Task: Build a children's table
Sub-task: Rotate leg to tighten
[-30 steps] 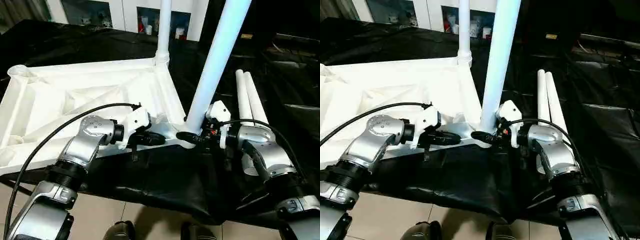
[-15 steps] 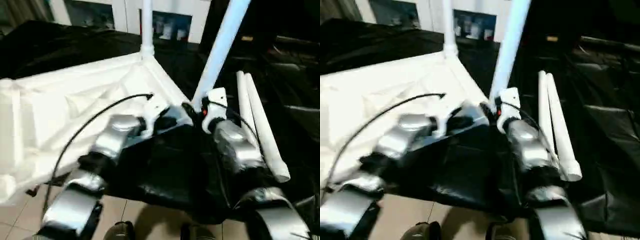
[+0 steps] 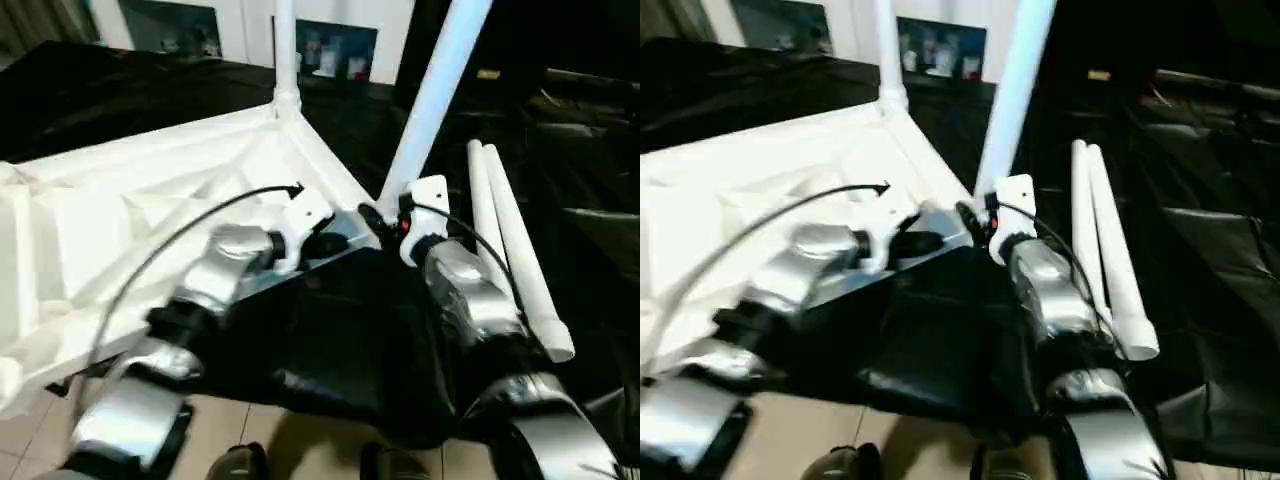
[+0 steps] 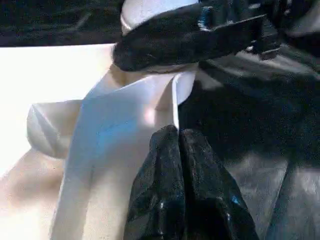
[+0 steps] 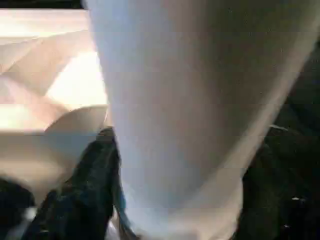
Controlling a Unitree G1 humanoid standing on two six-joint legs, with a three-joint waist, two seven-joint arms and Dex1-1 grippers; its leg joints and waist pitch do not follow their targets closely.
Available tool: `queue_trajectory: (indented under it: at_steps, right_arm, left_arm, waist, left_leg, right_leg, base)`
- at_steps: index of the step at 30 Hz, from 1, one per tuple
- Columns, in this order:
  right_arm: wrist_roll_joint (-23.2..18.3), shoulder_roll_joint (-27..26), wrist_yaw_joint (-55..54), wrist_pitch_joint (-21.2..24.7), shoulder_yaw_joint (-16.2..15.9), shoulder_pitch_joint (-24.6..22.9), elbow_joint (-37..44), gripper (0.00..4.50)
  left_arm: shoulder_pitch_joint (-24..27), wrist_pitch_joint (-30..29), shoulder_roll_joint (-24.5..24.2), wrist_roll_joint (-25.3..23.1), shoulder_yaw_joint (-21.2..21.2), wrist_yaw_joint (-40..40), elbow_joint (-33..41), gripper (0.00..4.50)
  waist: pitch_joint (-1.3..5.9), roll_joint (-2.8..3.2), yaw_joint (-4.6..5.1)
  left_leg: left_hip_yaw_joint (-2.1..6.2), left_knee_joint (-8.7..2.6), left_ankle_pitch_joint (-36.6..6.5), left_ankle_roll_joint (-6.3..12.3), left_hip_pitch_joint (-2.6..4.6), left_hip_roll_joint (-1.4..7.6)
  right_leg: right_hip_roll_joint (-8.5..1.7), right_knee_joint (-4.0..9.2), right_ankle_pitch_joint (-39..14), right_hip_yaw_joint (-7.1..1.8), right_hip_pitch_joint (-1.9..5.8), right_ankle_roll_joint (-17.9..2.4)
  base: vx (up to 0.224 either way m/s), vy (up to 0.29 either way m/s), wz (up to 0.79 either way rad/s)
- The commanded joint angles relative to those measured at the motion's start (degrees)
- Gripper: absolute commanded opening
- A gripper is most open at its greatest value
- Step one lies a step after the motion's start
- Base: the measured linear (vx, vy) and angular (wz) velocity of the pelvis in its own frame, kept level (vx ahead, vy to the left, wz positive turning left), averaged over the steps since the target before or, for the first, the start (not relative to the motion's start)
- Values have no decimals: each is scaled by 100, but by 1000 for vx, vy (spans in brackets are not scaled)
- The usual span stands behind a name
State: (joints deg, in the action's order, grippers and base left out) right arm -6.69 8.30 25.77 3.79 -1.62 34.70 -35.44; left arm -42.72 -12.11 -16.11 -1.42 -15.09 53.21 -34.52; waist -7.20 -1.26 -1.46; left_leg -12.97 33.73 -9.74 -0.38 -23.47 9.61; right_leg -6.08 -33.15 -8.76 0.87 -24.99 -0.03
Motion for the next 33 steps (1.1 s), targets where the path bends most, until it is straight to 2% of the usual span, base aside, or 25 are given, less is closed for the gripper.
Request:
queue_trajectory:
  at_steps: [1,2,3,5,6,8,10,11,14,15,16,17,18,22,24,28,29,30,32,33]
  right_arm:
    - [-61,160,278,56,-85,-78,211,374]
    - [-56,187,314,54,-95,-79,223,374]
    - [-134,482,916,234,-204,-168,519,382]
    - [-186,611,1186,338,-246,-216,669,406]
    - [-186,611,1186,338,-246,-216,669,417]
    - [-258,878,1650,404,-309,-333,931,417]
    - [-291,990,1818,435,-317,-392,1048,417]
    - [-286,1021,1842,438,-304,-412,1079,425]
    - [-275,1037,1844,430,-304,-412,1082,425]
    - [-276,1042,1856,441,-314,-418,1099,425]
    - [-276,1043,1857,442,-315,-419,1101,425]
    - [-284,1051,1885,496,-340,-431,1164,425]
    - [-291,1057,1904,535,-353,-439,1208,425]
    - [-294,1062,1924,555,-355,-432,1226,425]
    - [-311,1070,1978,521,-353,-424,1220,425]
    - [-310,1114,2194,462,-411,-437,1183,425]
    - [-234,1167,2282,418,-495,-450,1152,425]
    - [-133,1223,2353,406,-593,-454,1129,425]
    - [-133,1223,2353,406,-593,-454,1129,425]
    - [-111,1232,2367,417,-614,-451,1124,425]
  left_arm:
    - [194,-124,-195,-253,-223,248,-129,0]
    - [198,-115,-215,-252,-235,286,-125,0]
    - [275,-75,-447,-273,-367,675,57,0]
    - [307,-54,-537,-300,-411,778,144,0]
    - [307,-54,-537,-300,-411,778,144,0]
    - [322,-72,-615,-365,-397,669,250,0]
    - [296,-155,-607,-385,-358,498,247,0]
    - [268,-362,-585,-314,-327,512,238,42]
    - [221,-615,-521,-244,-270,425,243,53]
    - [233,-511,-529,-314,-298,332,252,58]
    - [235,-499,-530,-322,-301,321,253,72]
    - [274,-367,-576,-407,-365,296,286,88]
    - [301,-354,-607,-424,-392,341,314,98]
    - [337,-419,-650,-399,-385,433,371,98]
    - [344,-456,-656,-329,-326,463,413,68]
    - [334,-462,-629,-206,-251,537,432,53]
    - [356,-380,-644,-166,-255,629,451,42]
    - [465,-33,-733,-113,-340,933,583,32]
    - [465,-33,-733,-113,-340,933,583,21]
    - [520,71,-784,-96,-391,1085,666,16]
  waist:
    - [488,-7,15]
    - [489,-2,8]
    - [497,7,9]
    - [499,11,-16]
    - [479,10,-9]
    - [487,34,-18]
    - [462,21,-21]
    - [457,22,-21]
    - [431,12,0]
    - [445,13,0]
    - [438,21,-3]
    - [438,34,-3]
    - [441,24,-4]
    - [465,28,-10]
    - [478,22,-15]
    - [477,17,-25]
    - [473,24,-25]
    - [471,22,-24]
    - [478,19,-19]
    - [477,27,-23]
  left_leg:
    - [172,-433,-803,432,182,308]
    - [156,-415,-675,495,201,309]
    - [138,-395,-539,563,212,304]
    - [150,-393,-517,599,208,323]
    - [137,-398,-597,611,213,324]
    - [138,-400,-706,525,233,341]
    - [139,-416,-919,400,244,345]
    - [135,-425,-1053,323,258,342]
    - [159,-451,-1366,159,236,327]
    - [169,-449,-1383,137,232,327]
    - [169,-464,-1454,108,252,338]
    - [180,-466,-1506,87,251,334]
    - [177,-468,-1468,89,254,334]
    - [169,-445,-1222,152,244,325]
    - [156,-419,-1033,257,237,318]
    - [150,-409,-935,362,232,318]
    - [154,-410,-936,363,234,321]
    - [158,-411,-974,364,235,321]
    - [162,-412,-957,359,226,322]
    - [149,-407,-947,361,251,331]
  right_leg:
    - [-186,222,-509,-124,286,-1371]
    - [-178,204,-300,-127,283,-1466]
    - [-168,183,-77,-128,292,-1598]
    - [-175,166,-20,-125,325,-1627]
    - [-166,180,-100,-129,312,-1639]
    - [-177,196,-276,-137,310,-1644]
    - [-162,227,-562,-142,303,-1603]
    - [-158,250,-764,-147,287,-1575]
    - [-167,306,-1346,-157,274,-1421]
    - [-175,309,-1398,-156,289,-1396]
    - [-162,333,-1476,-158,254,-1368]
    - [-156,334,-1499,-155,256,-1340]
    - [-148,332,-1422,-156,254,-1329]
    - [-141,281,-997,-151,270,-1430]
    - [-140,247,-694,-151,286,-1529]
    - [-144,237,-587,-145,300,-1610]
    - [-144,236,-599,-142,299,-1615]
    - [-138,246,-664,-136,298,-1608]
    - [-151,235,-655,-139,318,-1601]
    - [-139,237,-611,-146,293,-1614]
  base:
    - [0,0,0]
    - [0,0,0]
    - [0,0,0]
    - [0,0,0]
    - [0,0,0]
    - [0,0,0]
    - [0,0,0]
    - [0,0,0]
    - [0,0,0]
    - [0,0,0]
    - [0,0,0]
    - [0,0,0]
    - [0,0,0]
    - [0,0,0]
    - [0,0,0]
    - [0,0,0]
    - [0,0,0]
    - [0,0,0]
    - [0,0,0]
    - [0,0,0]
